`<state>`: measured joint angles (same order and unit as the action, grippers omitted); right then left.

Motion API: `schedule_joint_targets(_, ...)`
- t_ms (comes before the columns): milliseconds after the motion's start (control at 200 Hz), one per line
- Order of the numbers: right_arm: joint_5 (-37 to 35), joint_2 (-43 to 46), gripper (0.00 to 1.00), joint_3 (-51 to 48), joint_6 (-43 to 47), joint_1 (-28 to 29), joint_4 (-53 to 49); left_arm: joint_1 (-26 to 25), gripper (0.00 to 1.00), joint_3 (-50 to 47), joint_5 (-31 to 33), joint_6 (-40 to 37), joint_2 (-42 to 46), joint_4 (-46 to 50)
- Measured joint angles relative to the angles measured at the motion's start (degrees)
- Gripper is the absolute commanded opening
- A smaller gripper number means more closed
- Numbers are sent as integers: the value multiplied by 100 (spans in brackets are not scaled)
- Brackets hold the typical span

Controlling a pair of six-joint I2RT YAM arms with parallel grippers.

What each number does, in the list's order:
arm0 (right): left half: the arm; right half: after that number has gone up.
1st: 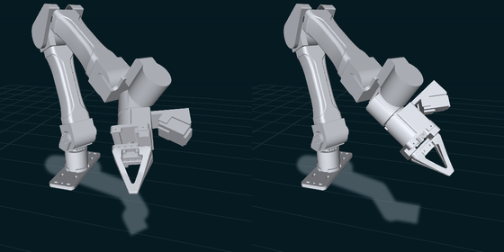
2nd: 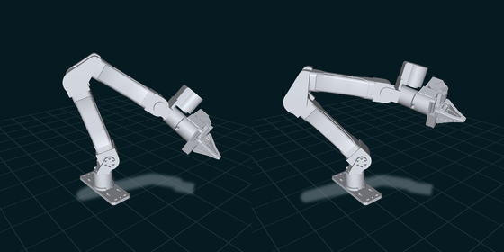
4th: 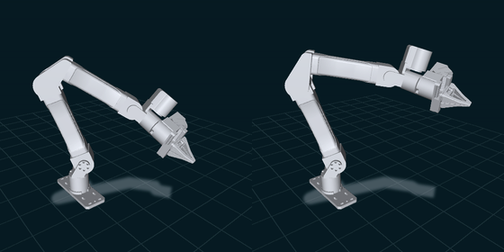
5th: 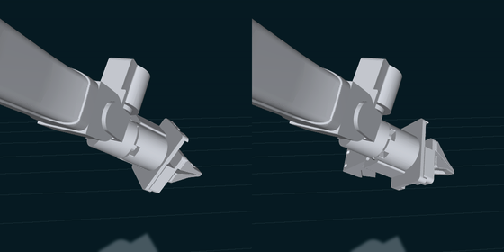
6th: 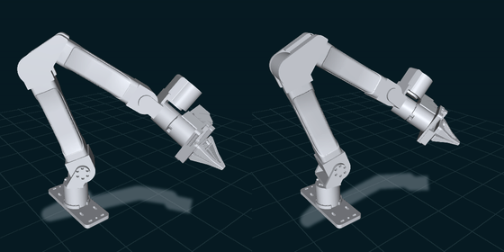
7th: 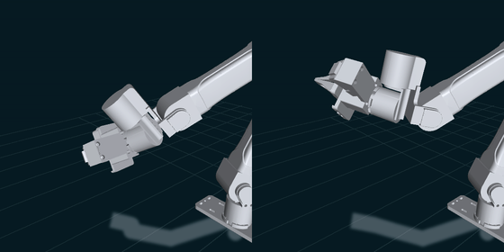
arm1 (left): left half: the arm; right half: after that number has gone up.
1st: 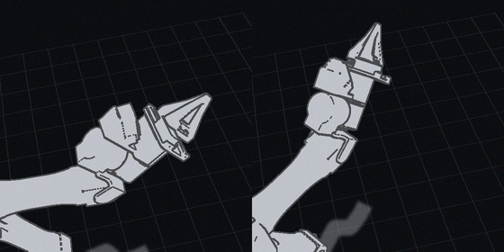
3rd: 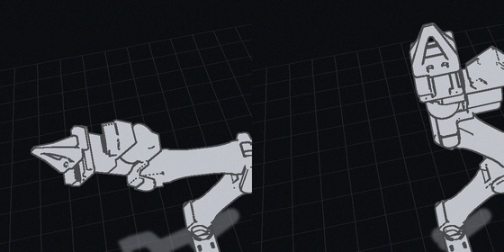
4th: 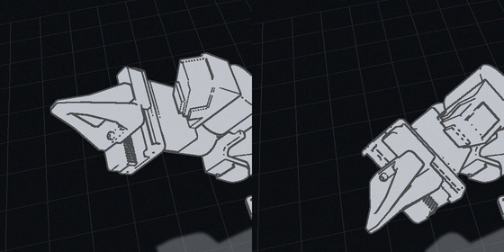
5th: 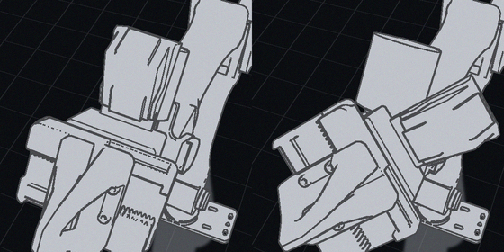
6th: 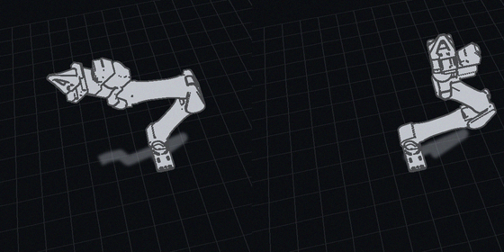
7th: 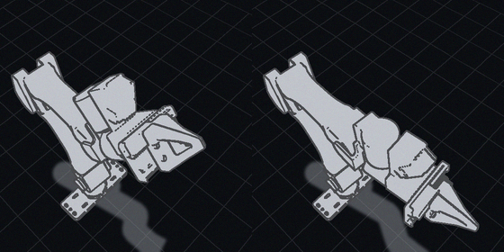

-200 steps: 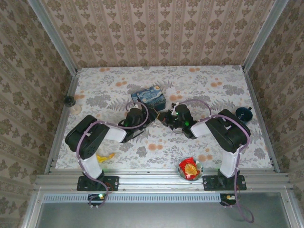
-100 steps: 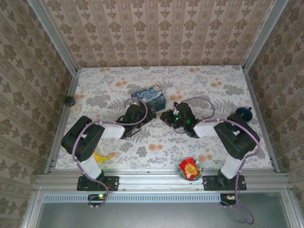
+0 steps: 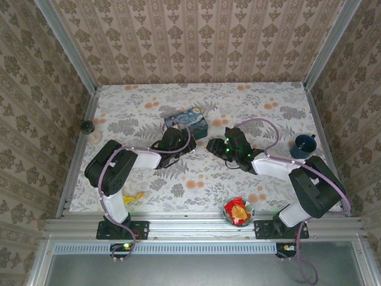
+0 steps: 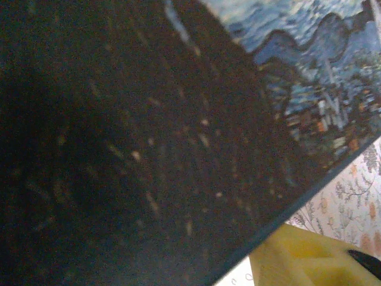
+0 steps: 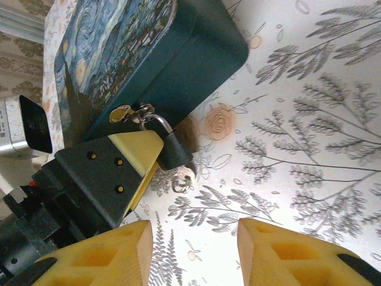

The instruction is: Unlock the padlock with the key

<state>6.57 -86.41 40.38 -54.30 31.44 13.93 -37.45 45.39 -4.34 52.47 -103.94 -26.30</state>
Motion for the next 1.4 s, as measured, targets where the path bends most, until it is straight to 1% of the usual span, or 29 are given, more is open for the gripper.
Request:
schedule_joint_targets(265,-317,328,46,-31,210,0,-479,4,38,94,-37,-28,-177,-70)
schedule_joint_targets(310,-348,372,46,-44,225,0,-544,4,35,96,-35,-28,-188,-87)
schedule_joint_targets(345,-369,400,46,-59,236,0,-562,4,30,101,-39,-28,-203,-109)
schedule_joint_targets(540,-474,485,47,-92,321,0,-660,-2,29,116,-83,-42,-251,-151)
schedule_joint_targets(570,-476,485,47,-92,323,0,-669,-7,24,116,-90,-39,-251,-153)
schedule_joint_targets(620,-490,485,47,-92,341,4,-693,-9,22,118,-116,-26,-251,-160)
schedule_joint_targets(695,-503,485,47,-92,382,28,-706,-42,14,129,-192,-2,-249,-256)
schedule_joint_targets(730,-520,485,47,-92,433,55,-715,-61,12,133,-208,31,-243,-286)
schedule_joint_targets(745,-533,485,47,-92,457,72,-728,-70,9,138,-208,59,-238,-282)
schedule_joint_targets(790,-584,485,47,-90,522,138,-785,-72,7,140,-214,92,-232,-280)
schedule_joint_targets(855,-667,485,47,-72,669,260,-918,-72,5,144,-258,210,-214,-240)
schedule_joint_targets(895,-723,483,46,-37,763,343,-1023,-72,2,144,-286,304,-190,-210)
schedule_joint_targets(1010,-927,435,43,184,1095,597,-1300,-83,0,205,-358,579,-59,170)
schedule_joint_targets(1135,-1113,271,42,472,1394,796,-1449,-114,0,387,-485,778,111,848)
schedule_joint_targets(1290,-1250,68,41,562,1668,929,-1499,-114,0,573,-688,800,361,1655)
schedule_joint_targets(1400,-1325,44,41,562,1766,990,-1609,-116,0,612,-896,848,409,1891)
